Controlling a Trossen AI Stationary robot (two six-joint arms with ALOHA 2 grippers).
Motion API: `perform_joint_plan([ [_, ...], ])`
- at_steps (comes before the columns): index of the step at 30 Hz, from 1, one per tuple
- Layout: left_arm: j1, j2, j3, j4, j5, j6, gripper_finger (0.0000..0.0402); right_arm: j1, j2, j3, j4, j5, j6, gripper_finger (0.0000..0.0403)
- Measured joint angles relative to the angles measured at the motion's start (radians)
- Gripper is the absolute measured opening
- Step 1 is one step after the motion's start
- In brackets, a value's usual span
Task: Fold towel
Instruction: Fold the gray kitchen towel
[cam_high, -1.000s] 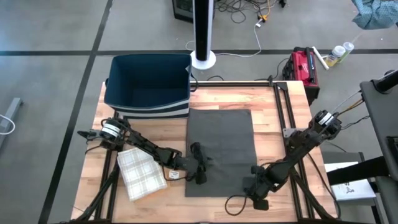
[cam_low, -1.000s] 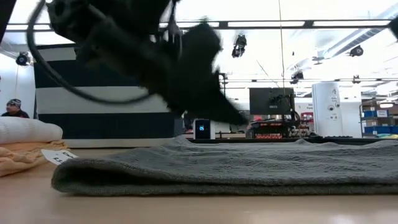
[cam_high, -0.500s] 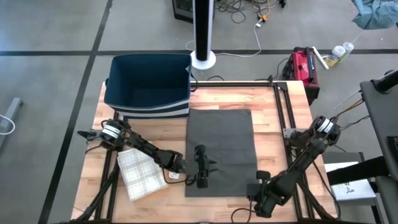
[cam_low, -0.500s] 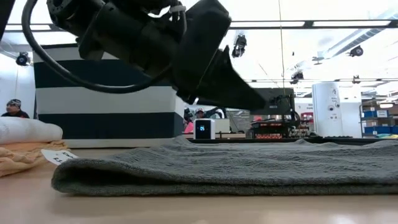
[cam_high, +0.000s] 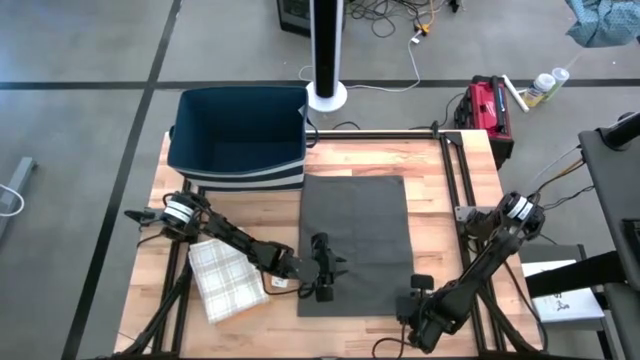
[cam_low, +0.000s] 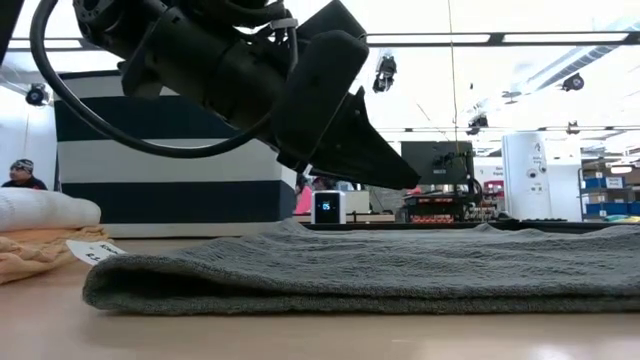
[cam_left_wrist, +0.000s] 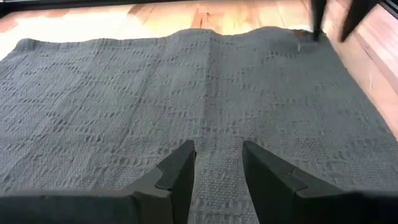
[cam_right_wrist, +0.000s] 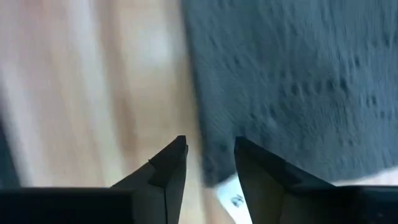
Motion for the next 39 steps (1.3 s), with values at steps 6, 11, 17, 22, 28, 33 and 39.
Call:
perform_joint_plan([
  [6,0.000,0.000,0.000,-0.004,0.000,-0.001,0.0128,0.005,0.033,-0.005,-0.011,0.006,0.010,0.0124],
  [11,-0.002,0.000,0.000,-0.005,0.000,-0.004,0.0119,0.005,0.034,-0.004,-0.010,0.007,0.016,0.0103],
  [17,-0.002,0.000,0.000,-0.005,0.005,-0.004,0.0110,0.005,0.031,-0.003,-0.010,-0.003,0.026,0.0088],
  [22,-0.002,0.000,0.000,-0.005,0.008,-0.004,0.0111,0.005,0.022,-0.003,-0.009,-0.029,0.036,0.0085],
  [28,-0.002,0.000,0.000,-0.005,0.008,-0.005,0.0120,0.005,0.020,-0.003,-0.009,-0.030,0.035,0.0097],
  [33,-0.002,0.000,0.000,-0.005,0.008,-0.008,0.0123,0.003,0.020,-0.006,-0.011,-0.030,0.036,0.0098],
  [39,-0.002,-0.001,0.000,-0.005,0.008,-0.008,0.0116,0.003,0.020,0.000,-0.013,-0.030,0.034,0.0080],
])
